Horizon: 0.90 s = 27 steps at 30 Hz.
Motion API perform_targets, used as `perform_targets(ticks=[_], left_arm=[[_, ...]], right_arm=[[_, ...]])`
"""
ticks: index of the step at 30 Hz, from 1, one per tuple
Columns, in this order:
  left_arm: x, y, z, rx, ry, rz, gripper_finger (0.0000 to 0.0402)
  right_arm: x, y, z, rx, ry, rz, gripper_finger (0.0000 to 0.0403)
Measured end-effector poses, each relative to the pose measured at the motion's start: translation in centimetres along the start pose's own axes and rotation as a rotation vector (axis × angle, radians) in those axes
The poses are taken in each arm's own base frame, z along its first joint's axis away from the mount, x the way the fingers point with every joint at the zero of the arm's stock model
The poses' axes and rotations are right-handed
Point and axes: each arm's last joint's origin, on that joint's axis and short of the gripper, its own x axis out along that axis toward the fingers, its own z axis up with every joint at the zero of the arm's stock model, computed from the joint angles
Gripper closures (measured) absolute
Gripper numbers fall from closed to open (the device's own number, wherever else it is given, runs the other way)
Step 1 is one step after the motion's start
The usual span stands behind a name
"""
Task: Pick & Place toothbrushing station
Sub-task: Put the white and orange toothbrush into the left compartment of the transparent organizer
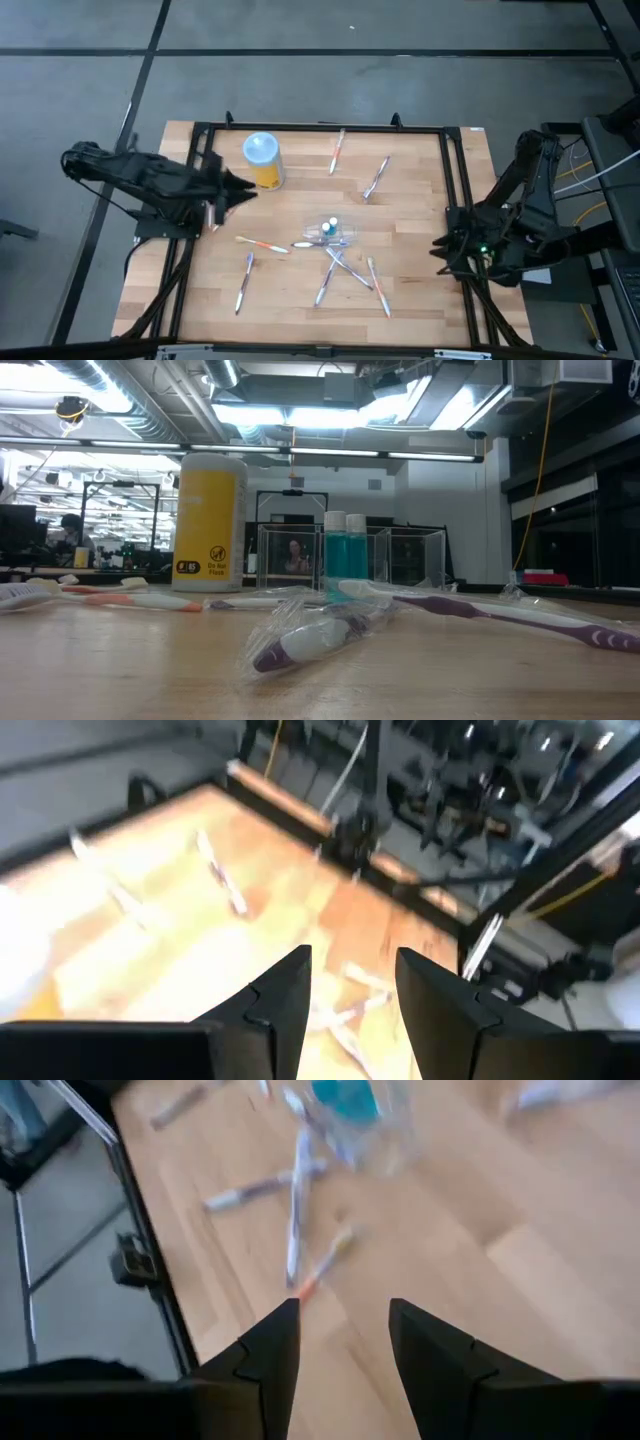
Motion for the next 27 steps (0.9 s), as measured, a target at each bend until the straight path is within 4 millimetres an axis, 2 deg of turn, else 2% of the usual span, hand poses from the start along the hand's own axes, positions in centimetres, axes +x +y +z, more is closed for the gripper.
perform_targets(ticks=[4, 9, 12, 15, 22, 27], left_arm=[[2.1, -1.0, -1.1, 0.016, 0.069, 0.026, 0.0258], [3.3, -1.5, -1.3, 0.019, 0.049, 0.05, 0.0258], [3.2, -1.7, -0.9, 0.035, 0.014, 0.033, 0.0258], [2.5, -1.5, -0.6, 0.042, -0.008, 0.017, 0.0258], [1.2, -1.2, 0.0, 0.048, -0.049, -0.014, 0.0258], [0.8, -1.8, 0.2, 0.076, -0.086, -0.047, 0.0258]], right_arm=[[3.0, 0.6, -0.6, 0.049, 0.085, 0.072, 0.0253], [8.0, -0.5, 0.0, 0.245, 0.075, 0.092, 0.0265], [10.5, -1.0, 1.2, 0.27, 0.089, 0.096, 0.0272], [12.5, -1.7, 2.2, 0.254, 0.16, 0.026, 0.0283], [16.6, -2.4, 2.4, 0.211, 0.284, -0.091, 0.0298], [18.9, -2.2, 2.6, 0.214, 0.272, -0.091, 0.0278]])
